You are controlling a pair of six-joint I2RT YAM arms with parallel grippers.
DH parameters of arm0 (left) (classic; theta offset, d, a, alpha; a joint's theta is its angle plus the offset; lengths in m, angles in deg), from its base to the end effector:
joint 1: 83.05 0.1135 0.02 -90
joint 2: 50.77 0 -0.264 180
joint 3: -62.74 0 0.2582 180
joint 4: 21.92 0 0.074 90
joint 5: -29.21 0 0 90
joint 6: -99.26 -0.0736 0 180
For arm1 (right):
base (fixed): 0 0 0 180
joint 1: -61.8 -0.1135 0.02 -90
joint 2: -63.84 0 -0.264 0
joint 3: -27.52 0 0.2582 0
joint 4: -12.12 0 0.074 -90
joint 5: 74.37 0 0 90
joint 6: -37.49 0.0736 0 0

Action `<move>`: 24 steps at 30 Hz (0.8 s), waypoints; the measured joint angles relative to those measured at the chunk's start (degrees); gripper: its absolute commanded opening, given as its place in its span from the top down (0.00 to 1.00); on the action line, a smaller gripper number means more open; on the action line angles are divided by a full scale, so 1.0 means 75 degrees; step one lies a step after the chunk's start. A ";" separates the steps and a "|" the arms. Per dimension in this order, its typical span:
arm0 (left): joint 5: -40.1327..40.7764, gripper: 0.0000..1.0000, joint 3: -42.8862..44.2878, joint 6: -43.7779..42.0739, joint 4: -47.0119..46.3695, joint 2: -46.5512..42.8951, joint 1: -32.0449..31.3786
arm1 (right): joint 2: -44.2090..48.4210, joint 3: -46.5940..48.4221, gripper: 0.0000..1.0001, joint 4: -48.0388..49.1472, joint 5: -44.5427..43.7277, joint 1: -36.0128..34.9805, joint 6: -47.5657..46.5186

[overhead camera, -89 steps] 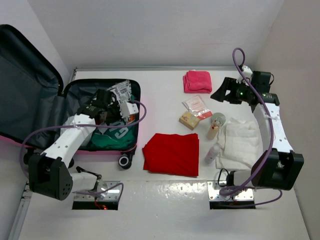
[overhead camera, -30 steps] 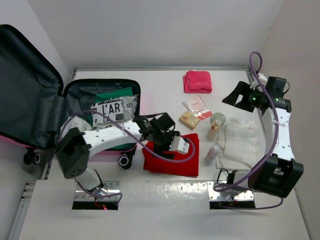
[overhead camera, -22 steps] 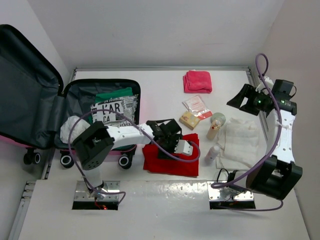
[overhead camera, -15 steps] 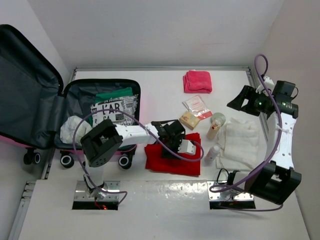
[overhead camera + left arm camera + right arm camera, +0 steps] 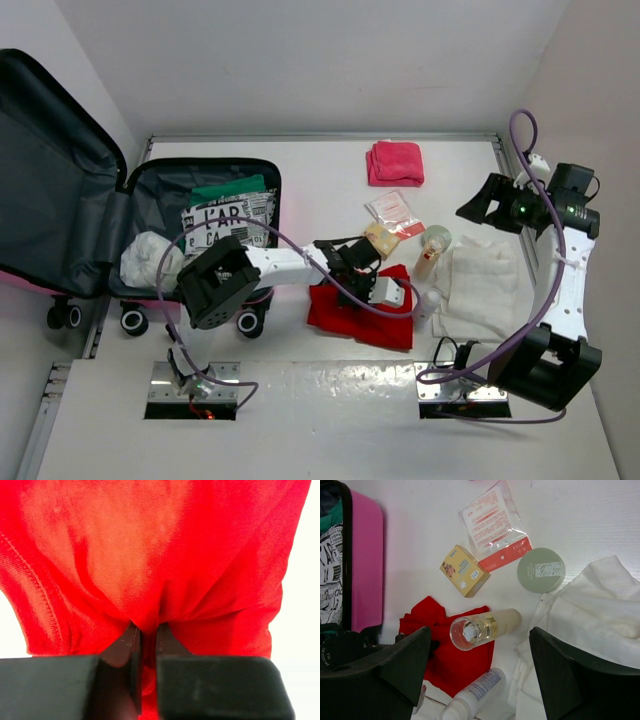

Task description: Pack the luggage

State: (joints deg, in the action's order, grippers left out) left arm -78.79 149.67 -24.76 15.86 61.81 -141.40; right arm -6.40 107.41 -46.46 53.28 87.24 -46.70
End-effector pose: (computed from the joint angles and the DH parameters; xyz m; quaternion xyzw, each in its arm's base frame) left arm 0.2003 -0.3682 0.1167 0.7185 0.6396 -0.1967 0.1898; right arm 0.2651 -0.0763 0.3055 0.1297 0.8841 0.2412 0.3787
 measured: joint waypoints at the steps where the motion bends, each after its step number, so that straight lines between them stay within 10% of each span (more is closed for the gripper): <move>1: -0.0041 0.97 0.0047 0.0015 0.0003 0.0029 0.0032 | 0.0000 0.0000 0.21 0.0003 0.0003 0.0000 0.0003; 11: 0.0361 1.00 0.0376 0.0600 0.0667 -0.0705 0.0799 | -0.0012 0.0029 0.21 0.0408 0.0163 -0.0009 0.0326; 24: 0.2594 1.00 0.2090 0.1326 0.1236 -0.4162 0.4357 | -0.0376 -0.0006 0.21 0.1445 0.0227 -0.1113 0.0906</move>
State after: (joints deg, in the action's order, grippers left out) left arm -59.34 165.34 -14.81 25.12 30.60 -108.72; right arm -9.21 107.37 -35.62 54.99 78.89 -39.91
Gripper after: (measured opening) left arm 0.045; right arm 0.789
